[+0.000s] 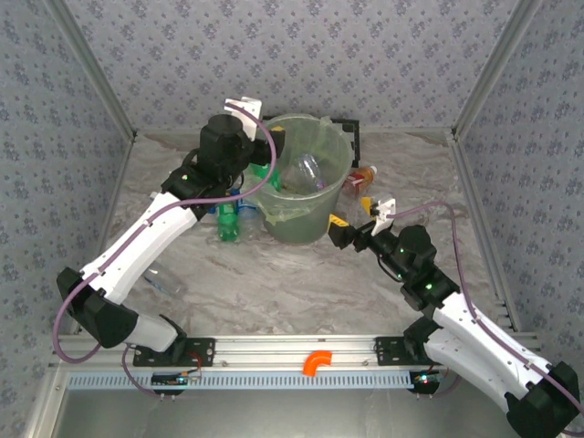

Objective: Put the plastic bottles in the bin

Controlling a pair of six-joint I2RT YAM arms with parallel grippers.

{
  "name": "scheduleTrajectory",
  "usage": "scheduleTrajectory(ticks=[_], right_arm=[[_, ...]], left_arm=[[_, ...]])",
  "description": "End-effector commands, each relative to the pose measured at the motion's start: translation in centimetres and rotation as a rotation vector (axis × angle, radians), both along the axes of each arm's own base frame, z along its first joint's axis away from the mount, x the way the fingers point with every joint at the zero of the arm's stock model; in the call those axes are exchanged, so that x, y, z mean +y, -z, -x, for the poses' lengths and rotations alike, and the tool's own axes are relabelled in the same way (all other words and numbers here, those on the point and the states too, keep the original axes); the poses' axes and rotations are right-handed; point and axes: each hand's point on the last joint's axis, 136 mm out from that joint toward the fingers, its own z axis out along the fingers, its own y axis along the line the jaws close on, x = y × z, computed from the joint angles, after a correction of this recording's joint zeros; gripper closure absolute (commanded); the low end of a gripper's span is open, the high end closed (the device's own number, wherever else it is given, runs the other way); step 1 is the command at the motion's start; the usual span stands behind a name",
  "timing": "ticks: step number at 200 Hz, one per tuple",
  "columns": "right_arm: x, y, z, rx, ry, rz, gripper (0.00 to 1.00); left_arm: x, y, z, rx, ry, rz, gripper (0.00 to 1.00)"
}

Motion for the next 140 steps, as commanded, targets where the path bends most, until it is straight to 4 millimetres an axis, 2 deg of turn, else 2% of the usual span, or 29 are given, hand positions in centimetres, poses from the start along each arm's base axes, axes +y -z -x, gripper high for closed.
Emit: scheduleTrajectory(ticks=[1, 87, 116, 140], right_arm=[[-0.1, -0.8, -0.1, -0.027, 0.014, -0.002, 0.0], [-0.1, -0.8, -0.1, -0.025, 0.016, 0.002, 0.0], [0.0, -0.8, -0.1, -0.024, 0.013, 0.002, 0.0], [0.2, -0.7, 0.0, -0.023, 0.004, 0.005, 0.0]], left_arm=[[0.6, -1.9, 0.6, -0.048, -0.016, 0.037, 0.0], [1.9, -2.1, 1.0, -0.042, -0.066, 0.053, 0.0], [4.3, -0.9, 1.3, 0.011, -0.162, 0.084, 0.0], [7.7, 1.7, 1.8, 0.101, -0.262, 0.156, 0.0]])
